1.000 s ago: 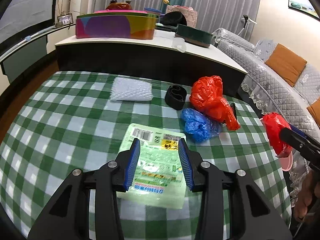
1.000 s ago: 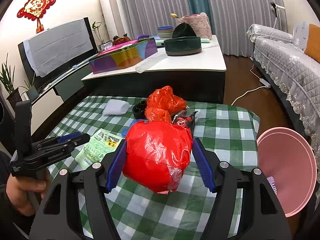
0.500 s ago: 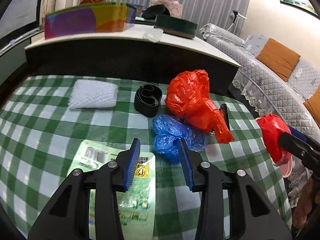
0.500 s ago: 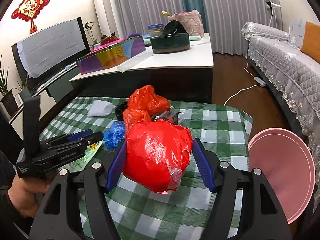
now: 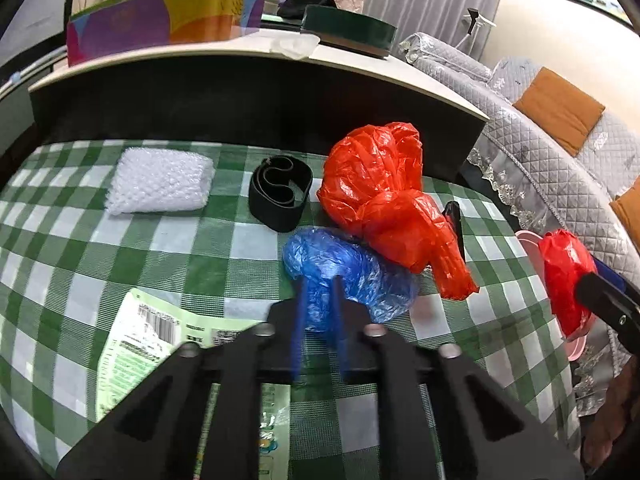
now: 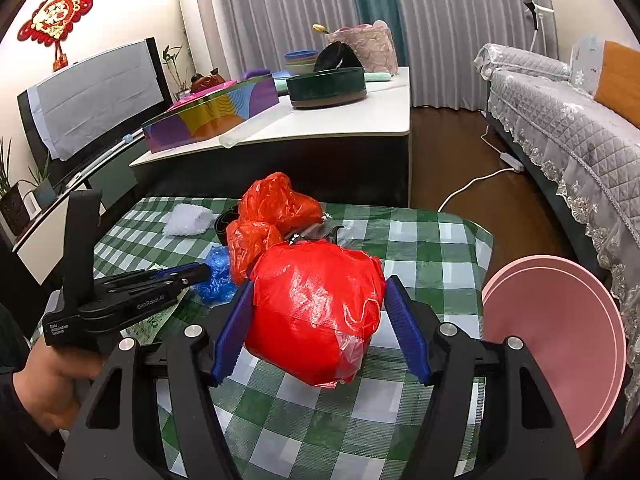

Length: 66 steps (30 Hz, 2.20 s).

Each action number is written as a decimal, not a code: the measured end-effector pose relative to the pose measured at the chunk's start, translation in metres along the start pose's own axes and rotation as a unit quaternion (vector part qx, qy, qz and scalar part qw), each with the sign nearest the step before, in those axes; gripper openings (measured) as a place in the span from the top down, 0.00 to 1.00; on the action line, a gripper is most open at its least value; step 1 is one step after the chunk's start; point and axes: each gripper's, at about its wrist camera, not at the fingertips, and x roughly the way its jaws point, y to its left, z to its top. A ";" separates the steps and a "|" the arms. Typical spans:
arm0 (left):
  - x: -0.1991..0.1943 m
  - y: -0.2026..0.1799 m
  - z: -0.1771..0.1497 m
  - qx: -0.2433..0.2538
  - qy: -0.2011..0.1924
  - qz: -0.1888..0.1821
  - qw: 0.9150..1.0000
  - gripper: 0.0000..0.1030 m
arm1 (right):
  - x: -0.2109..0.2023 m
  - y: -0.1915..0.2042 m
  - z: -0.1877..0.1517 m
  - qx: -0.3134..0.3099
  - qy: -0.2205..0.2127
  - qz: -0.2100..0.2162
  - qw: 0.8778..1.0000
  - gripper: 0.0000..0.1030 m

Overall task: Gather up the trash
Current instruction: 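Close left tool on blue plastic bag while right tool holds red bag ball, then carry blue bag in left tool and red bag ball in right tool over pink bin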

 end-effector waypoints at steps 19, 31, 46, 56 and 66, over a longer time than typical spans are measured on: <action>-0.083 -0.008 0.001 0.031 -0.075 0.015 0.997 0.98 | -0.058 0.001 0.005 -0.009 -0.053 -0.051 0.997 0.37; -0.138 -0.024 0.004 0.054 -0.125 0.005 0.991 0.98 | -0.134 -0.027 0.037 -0.018 -0.097 -0.093 0.991 0.36; -0.140 -0.060 0.000 0.091 -0.132 -0.019 0.987 0.98 | -0.164 -0.121 0.042 0.028 -0.113 -0.148 0.982 0.36; -0.127 -0.088 -0.002 0.119 -0.130 -0.033 0.984 0.98 | -0.164 -0.145 0.038 0.047 -0.123 -0.171 0.976 0.36; -0.114 -0.121 -0.001 0.143 -0.123 -0.056 0.980 0.98 | -0.169 -0.163 0.036 0.067 -0.127 -0.188 0.972 0.36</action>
